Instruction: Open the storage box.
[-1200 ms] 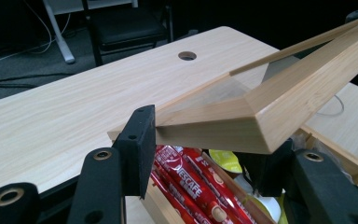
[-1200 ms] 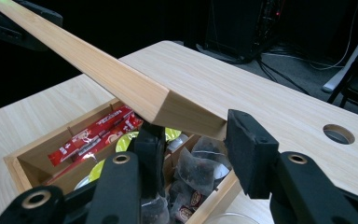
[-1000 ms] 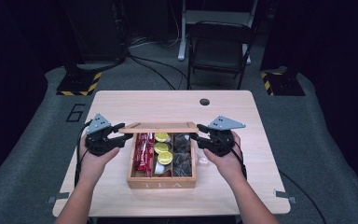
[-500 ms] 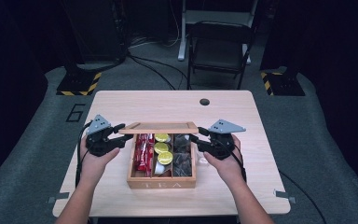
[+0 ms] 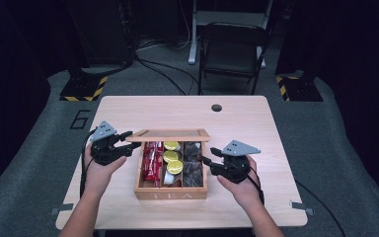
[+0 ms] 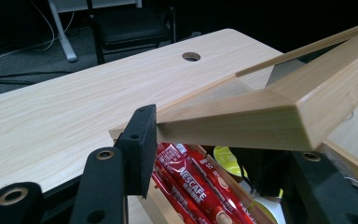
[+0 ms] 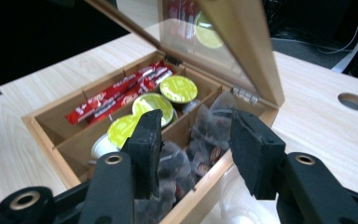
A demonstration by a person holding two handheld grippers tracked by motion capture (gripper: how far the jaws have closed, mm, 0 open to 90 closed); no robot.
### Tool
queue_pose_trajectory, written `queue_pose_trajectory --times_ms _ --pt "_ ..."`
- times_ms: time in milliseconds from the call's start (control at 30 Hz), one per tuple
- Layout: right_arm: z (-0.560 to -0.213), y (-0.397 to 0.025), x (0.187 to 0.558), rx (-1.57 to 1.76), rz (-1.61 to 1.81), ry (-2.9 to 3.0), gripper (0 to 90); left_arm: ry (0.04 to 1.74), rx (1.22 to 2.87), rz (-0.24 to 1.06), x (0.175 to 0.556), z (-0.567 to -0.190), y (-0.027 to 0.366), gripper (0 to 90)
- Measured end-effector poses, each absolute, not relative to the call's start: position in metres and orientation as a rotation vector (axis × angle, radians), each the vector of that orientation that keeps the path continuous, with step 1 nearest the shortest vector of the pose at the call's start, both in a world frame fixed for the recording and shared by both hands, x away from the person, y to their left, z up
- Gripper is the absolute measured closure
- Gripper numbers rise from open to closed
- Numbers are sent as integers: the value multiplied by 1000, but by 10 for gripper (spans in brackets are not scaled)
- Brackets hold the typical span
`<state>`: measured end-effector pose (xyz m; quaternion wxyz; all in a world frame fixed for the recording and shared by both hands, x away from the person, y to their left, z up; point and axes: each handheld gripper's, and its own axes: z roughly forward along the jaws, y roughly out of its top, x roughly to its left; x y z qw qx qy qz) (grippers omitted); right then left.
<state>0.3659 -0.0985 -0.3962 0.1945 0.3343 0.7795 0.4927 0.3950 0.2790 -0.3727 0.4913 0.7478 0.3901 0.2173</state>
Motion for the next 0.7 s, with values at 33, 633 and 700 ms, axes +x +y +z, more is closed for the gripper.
queue_pose_trajectory --times_ms 33,633,700 --pt "-398 -98 365 939 1376 2186 534 947 1818 527 395 -373 279 505" --pt "-438 -79 363 882 1337 2338 517 943 1819 526 395 -373 279 504" --pt "-441 -78 363 888 1330 2353 514 943 1820 526 395 -373 279 504"
